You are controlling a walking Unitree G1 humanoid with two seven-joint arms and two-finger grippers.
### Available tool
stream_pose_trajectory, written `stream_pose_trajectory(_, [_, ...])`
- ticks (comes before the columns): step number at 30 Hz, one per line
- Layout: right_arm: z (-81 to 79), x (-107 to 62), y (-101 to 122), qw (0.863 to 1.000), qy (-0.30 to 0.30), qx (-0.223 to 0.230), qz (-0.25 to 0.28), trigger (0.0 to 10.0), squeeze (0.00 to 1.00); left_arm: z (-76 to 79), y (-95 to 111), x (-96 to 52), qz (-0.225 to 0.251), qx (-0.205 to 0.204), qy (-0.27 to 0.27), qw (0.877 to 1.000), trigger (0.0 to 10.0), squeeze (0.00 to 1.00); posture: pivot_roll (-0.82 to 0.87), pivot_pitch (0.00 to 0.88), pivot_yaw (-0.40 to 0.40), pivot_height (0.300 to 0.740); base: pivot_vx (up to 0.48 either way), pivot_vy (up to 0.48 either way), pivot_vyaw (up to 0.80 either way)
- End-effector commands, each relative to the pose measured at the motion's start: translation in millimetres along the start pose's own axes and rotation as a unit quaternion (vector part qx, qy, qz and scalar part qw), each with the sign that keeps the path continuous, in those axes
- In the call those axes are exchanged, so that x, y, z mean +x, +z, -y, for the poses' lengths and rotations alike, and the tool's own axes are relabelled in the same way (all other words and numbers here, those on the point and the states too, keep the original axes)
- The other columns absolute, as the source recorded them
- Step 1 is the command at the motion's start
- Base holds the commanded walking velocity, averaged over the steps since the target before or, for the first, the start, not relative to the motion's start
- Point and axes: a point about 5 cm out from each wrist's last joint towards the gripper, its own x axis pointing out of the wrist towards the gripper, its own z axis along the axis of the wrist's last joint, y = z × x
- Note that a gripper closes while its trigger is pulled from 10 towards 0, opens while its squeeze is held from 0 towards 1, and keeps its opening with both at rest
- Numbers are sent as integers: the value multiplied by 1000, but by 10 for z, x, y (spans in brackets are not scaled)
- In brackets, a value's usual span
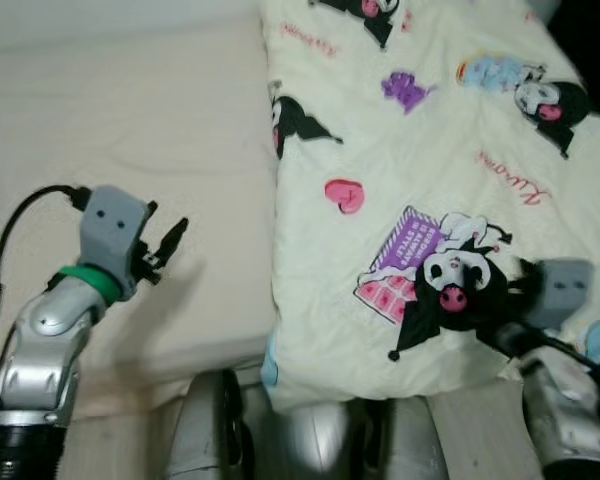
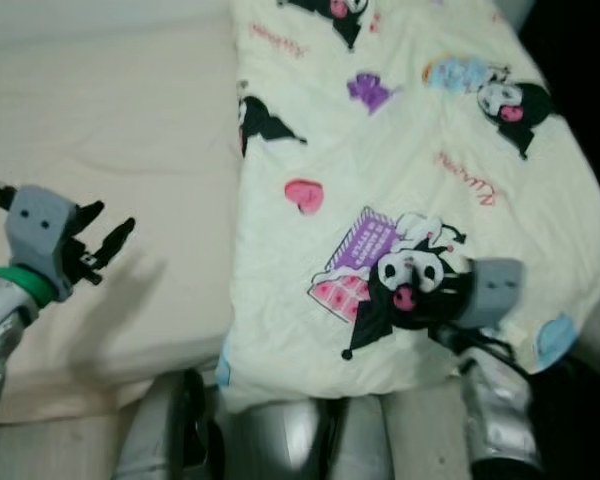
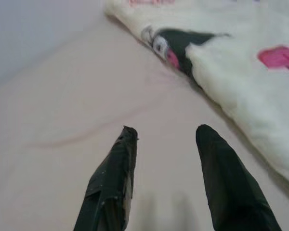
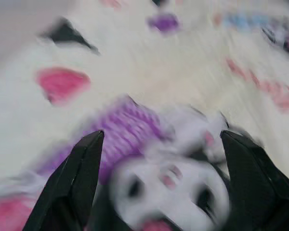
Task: Clean up the room
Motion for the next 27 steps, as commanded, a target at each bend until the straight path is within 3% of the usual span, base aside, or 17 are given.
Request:
stream_pose_trajectory(1, [-184, 2, 33, 1000, 16, 6, 10, 10000, 0, 136, -9, 2, 11, 17, 26, 999, 10000, 0, -22, 115, 58, 605, 0, 0, 0])
stream_pose_trajectory(2, [-277, 35, 46, 999, 27, -14, 18, 10000, 0, 254, -40, 30, 10, 10, 32, 999, 10000, 0, -28, 99, 43, 605, 0, 0, 0])
stream_pose_trajectory(3, [-277, 35, 46, 999, 27, -14, 18, 10000, 0, 254, -40, 30, 10, 10, 32, 999, 10000, 0, -28, 99, 43, 605, 0, 0, 0])
stream_pose_trajectory(4, [-328, 66, 41, 999, 27, -24, 22, 10000, 0, 348, -78, 49, 5, 6, 35, 999, 10000, 0, -29, 95, 41, 610, 0, 0, 0])
stream_pose_trajectory(7, [-320, 91, 3, 1000, 4, -19, 20, 10000, 0, 456, -177, 54, -17, -18, 39, 999, 10000, 0, -24, 69, 25, 620, 0, 0, 0])
stream_pose_trajectory(16, [-434, 83, -42, 1000, 9, -2, 1, 10000, 0, 570, -321, 6, -51, -26, 49, 997, 10000, 0, -14, 49, 7, 654, 0, 0, 0])
stream_pose_trajectory(27, [-414, 73, -71, 1000, 2, -9, -7, 10000, 0, 671, -342, 30, -55, -33, 38, 997, 10000, 0, -20, 48, 4, 683, 0, 0, 0])
